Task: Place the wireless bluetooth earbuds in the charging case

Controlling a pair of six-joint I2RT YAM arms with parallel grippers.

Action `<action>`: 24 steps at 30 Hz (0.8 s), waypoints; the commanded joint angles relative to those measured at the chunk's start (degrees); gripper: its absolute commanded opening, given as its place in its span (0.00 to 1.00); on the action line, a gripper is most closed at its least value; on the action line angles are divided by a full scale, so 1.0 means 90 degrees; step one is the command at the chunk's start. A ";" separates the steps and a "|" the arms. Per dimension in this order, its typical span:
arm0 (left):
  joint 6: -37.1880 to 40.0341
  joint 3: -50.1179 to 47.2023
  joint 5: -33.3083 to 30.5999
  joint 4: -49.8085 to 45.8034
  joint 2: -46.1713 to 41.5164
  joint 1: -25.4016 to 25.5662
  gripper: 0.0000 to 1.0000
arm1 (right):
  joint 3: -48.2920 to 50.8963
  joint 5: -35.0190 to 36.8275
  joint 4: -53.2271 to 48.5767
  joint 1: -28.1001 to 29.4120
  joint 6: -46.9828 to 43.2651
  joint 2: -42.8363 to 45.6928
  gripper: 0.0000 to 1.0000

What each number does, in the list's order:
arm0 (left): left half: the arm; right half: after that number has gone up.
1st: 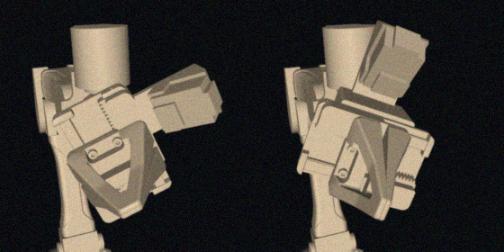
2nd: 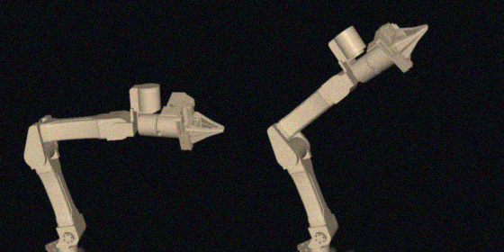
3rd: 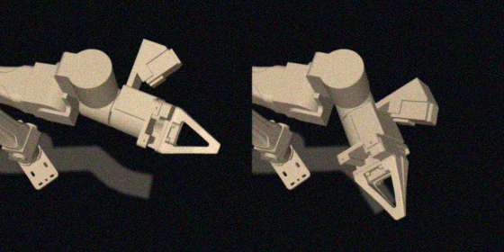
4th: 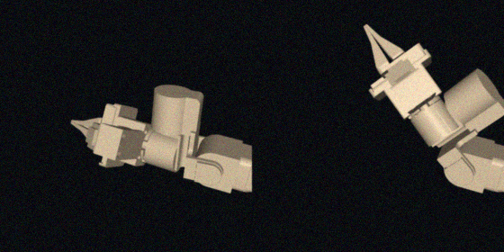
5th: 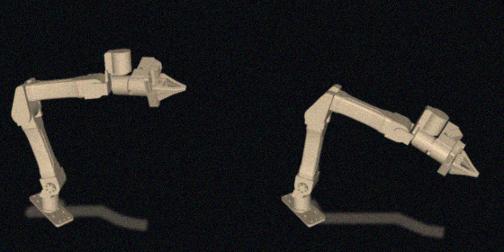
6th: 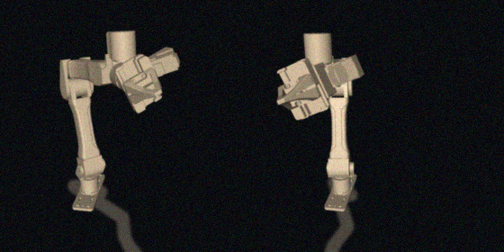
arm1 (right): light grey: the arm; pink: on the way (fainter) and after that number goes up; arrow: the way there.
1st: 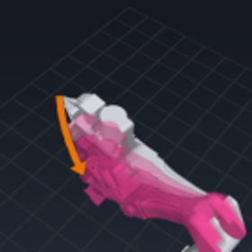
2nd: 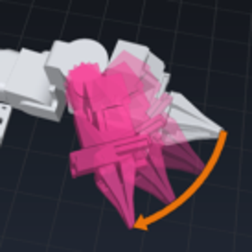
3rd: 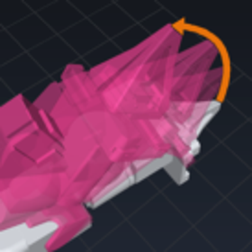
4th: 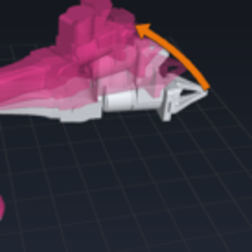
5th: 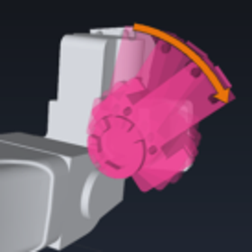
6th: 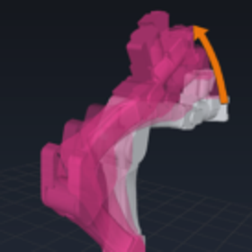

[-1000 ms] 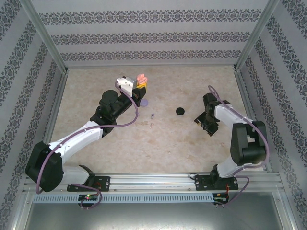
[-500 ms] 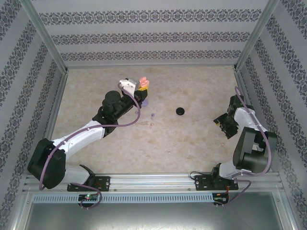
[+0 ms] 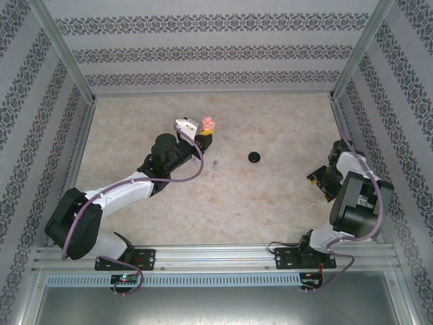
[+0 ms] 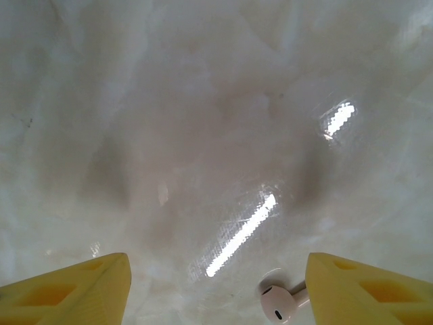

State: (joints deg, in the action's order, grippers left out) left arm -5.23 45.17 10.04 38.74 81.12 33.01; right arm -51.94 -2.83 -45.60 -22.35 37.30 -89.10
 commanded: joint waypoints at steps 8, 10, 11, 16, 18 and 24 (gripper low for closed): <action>-0.0034 -0.0180 0.0017 0.0606 0.0054 0.0091 0.00 | 0.0246 0.0178 -0.0063 0.0391 0.0137 -0.0231 0.69; -0.0034 -0.0201 0.0005 0.0617 0.0039 0.0091 0.00 | 0.0235 0.0184 -0.0062 0.0541 0.0198 -0.0302 0.69; -0.0025 -0.0210 -0.0003 0.0632 0.0032 0.0091 0.00 | 0.0242 0.0182 -0.0068 0.0611 0.0227 -0.0333 0.69; 0.0019 -0.0215 -0.0032 0.0646 0.0029 0.0092 0.00 | 0.0377 0.0125 -0.0068 0.0938 0.0428 -0.0348 0.69; 0.0035 -0.0215 -0.0021 0.0644 0.0027 0.0091 0.00 | 0.0453 0.0057 -0.0069 0.1038 0.0515 -0.0308 0.69; -0.0004 -0.0176 0.0043 0.0684 0.0040 0.0091 0.00 | 0.0721 -0.0261 -0.0036 0.1371 0.0860 0.0039 0.69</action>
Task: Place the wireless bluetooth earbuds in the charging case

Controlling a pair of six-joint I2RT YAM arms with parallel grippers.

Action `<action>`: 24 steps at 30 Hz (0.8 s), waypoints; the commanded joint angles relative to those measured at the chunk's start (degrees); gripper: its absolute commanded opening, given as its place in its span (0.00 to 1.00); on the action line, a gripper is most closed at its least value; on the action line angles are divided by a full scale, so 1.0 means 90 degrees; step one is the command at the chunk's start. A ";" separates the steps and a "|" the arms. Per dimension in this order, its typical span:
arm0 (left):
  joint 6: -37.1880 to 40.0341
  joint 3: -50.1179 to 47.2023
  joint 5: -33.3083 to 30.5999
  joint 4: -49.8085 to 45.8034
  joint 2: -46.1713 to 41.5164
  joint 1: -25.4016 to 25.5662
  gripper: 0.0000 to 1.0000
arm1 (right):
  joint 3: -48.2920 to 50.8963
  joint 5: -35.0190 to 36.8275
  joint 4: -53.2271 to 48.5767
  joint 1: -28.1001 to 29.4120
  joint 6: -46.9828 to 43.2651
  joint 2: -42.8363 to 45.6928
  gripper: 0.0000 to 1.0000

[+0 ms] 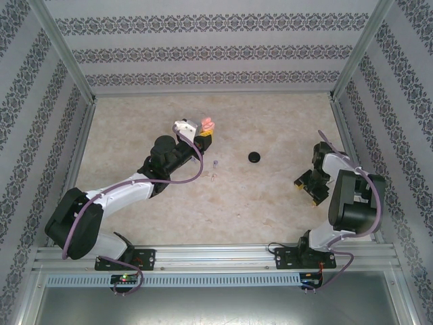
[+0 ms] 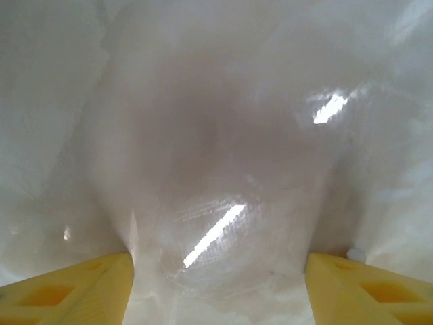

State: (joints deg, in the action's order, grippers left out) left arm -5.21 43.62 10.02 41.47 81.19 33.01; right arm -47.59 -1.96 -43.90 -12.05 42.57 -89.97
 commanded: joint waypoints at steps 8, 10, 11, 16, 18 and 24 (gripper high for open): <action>-0.0065 0.0018 0.0107 0.0411 0.0142 0.0091 0.00 | -0.0178 0.0358 -0.0783 0.0098 0.0286 0.0899 0.69; -0.0070 0.0050 0.0133 0.0425 0.0169 0.0091 0.00 | -0.0303 0.0514 -0.0994 0.0001 0.0180 0.0935 0.68; -0.0073 0.0054 0.0141 0.0431 0.0186 0.0091 0.00 | -0.0332 0.0564 -0.1102 -0.0064 0.0128 0.0935 0.68; -0.0058 0.0105 0.0167 0.0428 0.0245 0.0091 0.00 | -0.0143 0.0707 -0.1323 -0.0267 0.0020 0.0963 0.65; -0.0047 0.0123 0.0176 0.0428 0.0248 0.0091 0.00 | -0.0013 0.0707 -0.1291 -0.0376 0.0024 0.1011 0.64; -0.0027 0.0148 0.0179 0.0440 0.0316 0.0091 0.00 | 0.0200 0.0609 -0.1100 -0.0577 0.0001 0.0932 0.56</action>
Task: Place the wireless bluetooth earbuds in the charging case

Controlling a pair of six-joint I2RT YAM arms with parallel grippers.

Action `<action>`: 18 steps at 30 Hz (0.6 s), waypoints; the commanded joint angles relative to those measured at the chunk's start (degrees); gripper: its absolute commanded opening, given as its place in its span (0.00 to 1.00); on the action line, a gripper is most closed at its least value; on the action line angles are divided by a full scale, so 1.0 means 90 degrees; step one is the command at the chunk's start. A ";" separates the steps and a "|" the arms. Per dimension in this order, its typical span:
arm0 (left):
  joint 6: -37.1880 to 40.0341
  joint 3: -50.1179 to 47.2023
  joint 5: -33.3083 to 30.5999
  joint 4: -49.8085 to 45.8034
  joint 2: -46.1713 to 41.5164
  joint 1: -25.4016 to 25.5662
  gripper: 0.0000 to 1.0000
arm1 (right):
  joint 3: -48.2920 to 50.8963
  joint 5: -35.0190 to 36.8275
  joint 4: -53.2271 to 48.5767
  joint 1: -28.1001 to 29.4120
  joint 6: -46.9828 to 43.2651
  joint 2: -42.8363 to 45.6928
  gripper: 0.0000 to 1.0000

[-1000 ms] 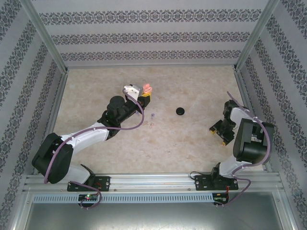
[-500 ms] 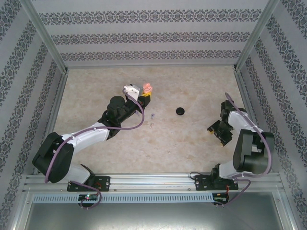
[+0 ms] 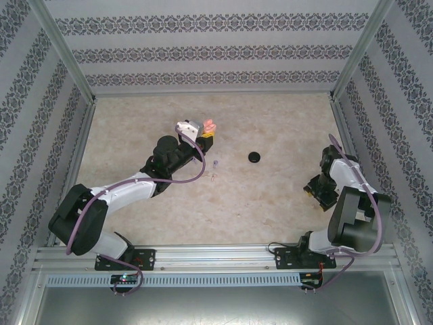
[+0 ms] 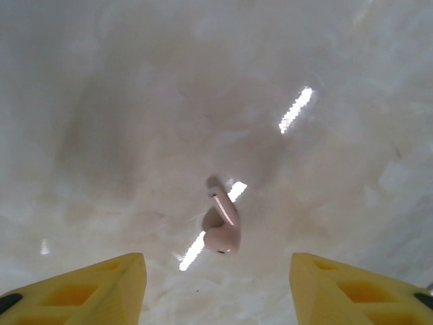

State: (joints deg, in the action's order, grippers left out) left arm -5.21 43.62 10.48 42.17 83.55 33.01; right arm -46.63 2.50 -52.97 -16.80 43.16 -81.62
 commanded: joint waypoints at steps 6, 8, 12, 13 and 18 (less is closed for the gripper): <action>-0.0007 0.0164 0.0125 0.0381 0.0113 0.0091 0.00 | 0.0164 0.0044 0.0086 -0.0051 -0.0049 -0.0177 0.48; 0.0003 0.0171 0.0127 0.0402 0.0133 0.0092 0.00 | 0.0196 0.0016 0.0150 -0.0050 -0.0039 -0.0241 0.45; -0.0003 0.0166 0.0138 0.0429 0.0178 0.0091 0.00 | 0.0239 -0.0044 0.0284 -0.0054 0.0009 -0.0376 0.43; 0.0002 0.0171 0.0137 0.0427 0.0179 0.0091 0.00 | 0.0240 -0.0048 0.0317 -0.0050 0.0019 -0.0403 0.42; 0.0003 0.0175 0.0149 0.0455 0.0201 0.0091 0.00 | 0.0201 -0.0035 0.0464 -0.0058 0.0047 -0.0577 0.36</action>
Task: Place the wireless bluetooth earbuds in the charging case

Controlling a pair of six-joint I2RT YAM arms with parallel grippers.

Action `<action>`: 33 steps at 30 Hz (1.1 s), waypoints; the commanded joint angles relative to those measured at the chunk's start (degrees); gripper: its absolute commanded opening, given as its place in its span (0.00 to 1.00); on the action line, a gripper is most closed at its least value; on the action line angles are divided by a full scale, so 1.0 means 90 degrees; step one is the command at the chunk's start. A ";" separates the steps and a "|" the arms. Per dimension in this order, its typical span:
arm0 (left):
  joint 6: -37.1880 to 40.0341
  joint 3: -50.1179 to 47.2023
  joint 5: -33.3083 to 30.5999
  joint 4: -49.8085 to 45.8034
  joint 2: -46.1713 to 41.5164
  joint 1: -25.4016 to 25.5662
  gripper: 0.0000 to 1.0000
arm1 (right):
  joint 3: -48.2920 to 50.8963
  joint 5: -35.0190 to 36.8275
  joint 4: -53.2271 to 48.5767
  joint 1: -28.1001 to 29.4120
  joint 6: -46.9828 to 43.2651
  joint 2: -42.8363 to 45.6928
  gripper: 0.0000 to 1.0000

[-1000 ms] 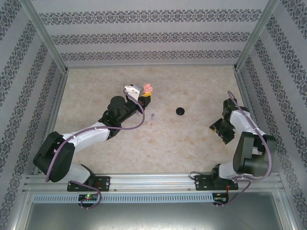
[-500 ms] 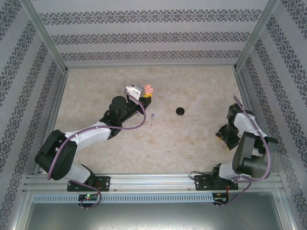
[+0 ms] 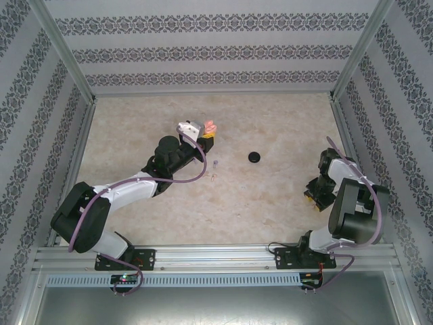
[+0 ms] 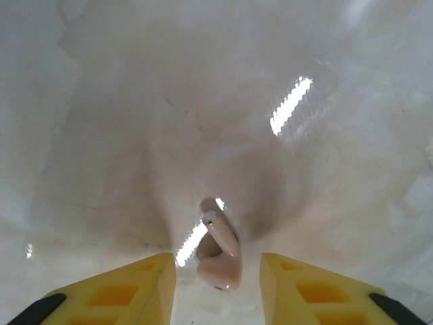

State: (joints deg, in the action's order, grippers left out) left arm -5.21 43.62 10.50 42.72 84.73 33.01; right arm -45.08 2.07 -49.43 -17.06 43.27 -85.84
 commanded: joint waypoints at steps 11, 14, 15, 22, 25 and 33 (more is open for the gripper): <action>0.0004 0.0230 0.0200 0.0464 0.0204 0.0091 0.00 | -0.0069 0.0107 0.0231 -0.0025 0.0007 -0.0426 0.31; -0.0008 0.0244 0.0211 0.0487 0.0241 0.0091 0.00 | -0.0074 0.0141 0.0255 -0.0026 -0.0003 -0.0463 0.28; -0.0016 0.0251 0.0215 0.0485 0.0246 0.0091 0.00 | -0.0079 0.0138 0.0250 -0.0023 -0.0002 -0.0471 0.27; -0.0085 0.0290 0.0240 0.0498 0.0294 0.0091 0.00 | -0.0026 0.0016 0.0270 -0.0028 -0.0032 -0.0381 0.20; -0.0076 0.0292 0.0202 0.0425 0.0264 0.0092 0.00 | 0.0037 -0.0155 0.0297 -0.0006 -0.0015 -0.0201 0.18; 0.0026 0.0278 0.0043 0.0077 -0.0083 0.0091 0.00 | 0.0240 -0.0580 0.0259 0.0672 0.0426 0.0301 0.19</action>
State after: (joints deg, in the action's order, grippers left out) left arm -5.21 44.49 11.68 42.92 86.72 33.01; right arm -44.07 -0.84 -46.78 -13.47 44.38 -84.97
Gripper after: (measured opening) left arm 0.206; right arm 0.188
